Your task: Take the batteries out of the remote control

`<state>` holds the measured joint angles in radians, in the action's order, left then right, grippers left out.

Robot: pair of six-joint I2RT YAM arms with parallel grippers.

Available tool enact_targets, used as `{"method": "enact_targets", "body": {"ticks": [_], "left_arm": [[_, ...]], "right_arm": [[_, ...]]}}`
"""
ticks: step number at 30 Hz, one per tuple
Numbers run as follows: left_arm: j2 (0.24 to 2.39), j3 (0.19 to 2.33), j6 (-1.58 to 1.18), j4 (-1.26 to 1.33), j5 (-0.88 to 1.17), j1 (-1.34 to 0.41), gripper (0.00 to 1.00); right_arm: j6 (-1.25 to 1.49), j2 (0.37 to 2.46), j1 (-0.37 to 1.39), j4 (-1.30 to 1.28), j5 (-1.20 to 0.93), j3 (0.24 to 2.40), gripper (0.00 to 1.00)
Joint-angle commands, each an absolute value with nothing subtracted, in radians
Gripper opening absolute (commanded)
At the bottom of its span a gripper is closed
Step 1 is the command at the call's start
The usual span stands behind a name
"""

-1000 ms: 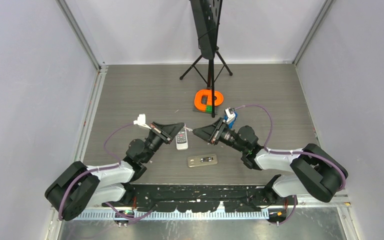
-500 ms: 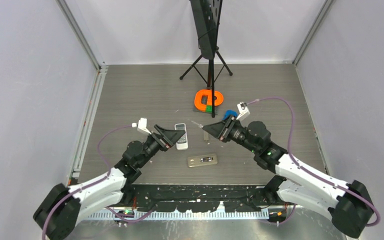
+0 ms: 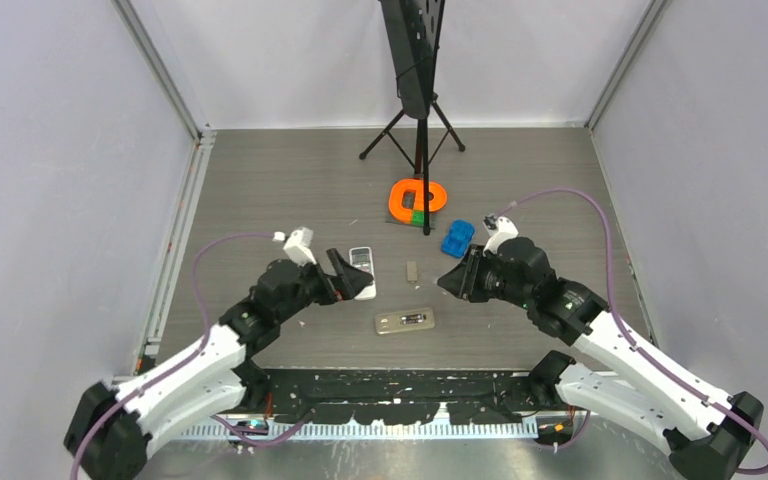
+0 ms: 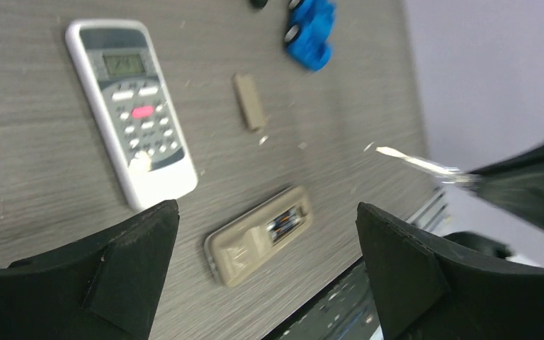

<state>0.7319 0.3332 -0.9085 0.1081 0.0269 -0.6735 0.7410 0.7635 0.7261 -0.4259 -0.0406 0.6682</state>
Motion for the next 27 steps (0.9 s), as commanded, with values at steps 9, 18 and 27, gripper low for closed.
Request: {"method": "enact_targets", "body": {"ticks": [9, 18, 27], "left_arm": [[1.081, 0.575, -0.653, -0.135, 0.076, -0.81, 1.0], [1.206, 0.63, -0.635, -0.181, -0.055, -0.974, 1.0], [1.231, 0.64, -0.636, -0.228, -0.091, -0.983, 0.96]], "right_arm": [[0.552, 0.899, 0.723, -0.77, -0.193, 0.855, 0.0], [0.556, 1.005, 0.726, -0.788, -0.227, 0.89, 0.0], [0.552, 1.066, 0.726, -0.697, -0.245, 0.866, 0.0]]}}
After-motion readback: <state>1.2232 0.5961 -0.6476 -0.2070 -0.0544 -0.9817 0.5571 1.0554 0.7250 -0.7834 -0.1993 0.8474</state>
